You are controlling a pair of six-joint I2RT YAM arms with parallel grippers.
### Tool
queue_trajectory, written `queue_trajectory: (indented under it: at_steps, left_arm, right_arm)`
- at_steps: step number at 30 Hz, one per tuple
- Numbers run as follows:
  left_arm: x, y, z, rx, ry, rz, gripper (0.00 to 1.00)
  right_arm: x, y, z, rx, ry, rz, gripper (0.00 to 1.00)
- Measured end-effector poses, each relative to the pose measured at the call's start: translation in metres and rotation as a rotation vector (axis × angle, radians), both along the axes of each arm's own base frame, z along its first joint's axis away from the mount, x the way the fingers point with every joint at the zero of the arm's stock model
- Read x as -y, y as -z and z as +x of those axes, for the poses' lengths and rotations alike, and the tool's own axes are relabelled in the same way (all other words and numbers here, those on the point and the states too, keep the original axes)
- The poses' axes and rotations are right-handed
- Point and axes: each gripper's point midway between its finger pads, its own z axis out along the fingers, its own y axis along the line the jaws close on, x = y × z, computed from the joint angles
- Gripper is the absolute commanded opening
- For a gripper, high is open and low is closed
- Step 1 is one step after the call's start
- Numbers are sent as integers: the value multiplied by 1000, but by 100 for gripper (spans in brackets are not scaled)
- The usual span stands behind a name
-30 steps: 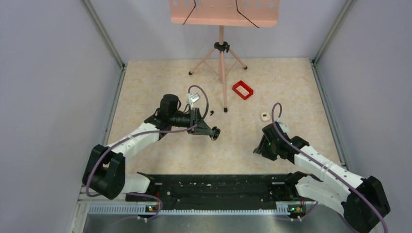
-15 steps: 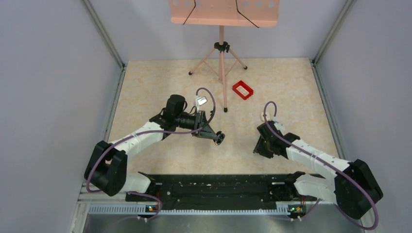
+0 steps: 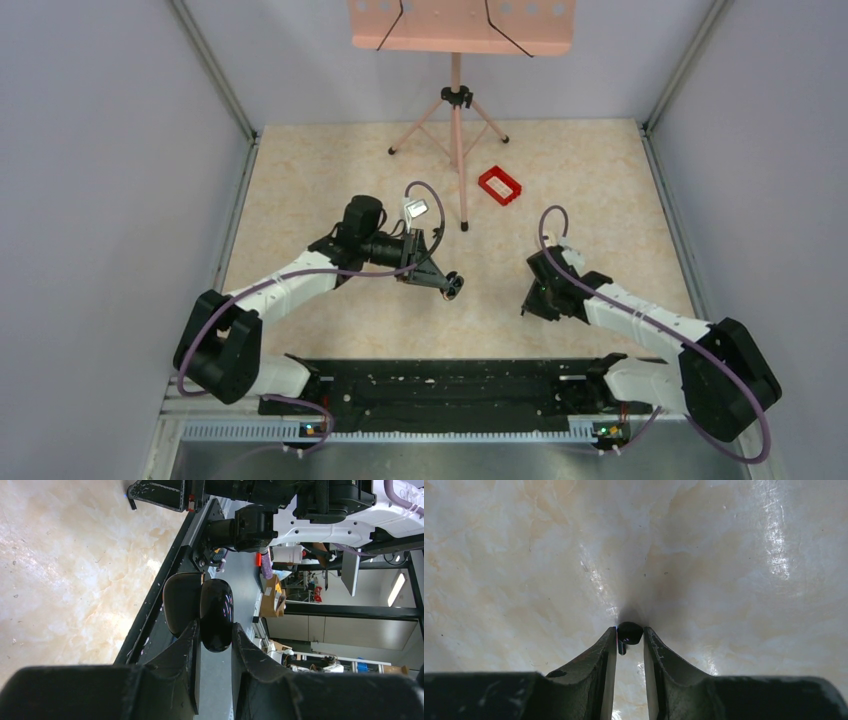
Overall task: Insert the wireless bluetooth earbuds into the charging case
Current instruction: Pick up the left earbud from the center of the board.
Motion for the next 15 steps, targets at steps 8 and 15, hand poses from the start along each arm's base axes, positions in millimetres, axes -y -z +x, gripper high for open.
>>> queue_trajectory:
  at_steps: [8, 15]
  left_arm:
    - [0, 0, 0, 0, 1, 0, 0]
    - [0, 0, -1, -7, 5, -2, 0]
  right_arm:
    - [-1, -1, 2, 11, -11, 0, 0]
    - [-8, -18, 5, 75, -91, 37, 0]
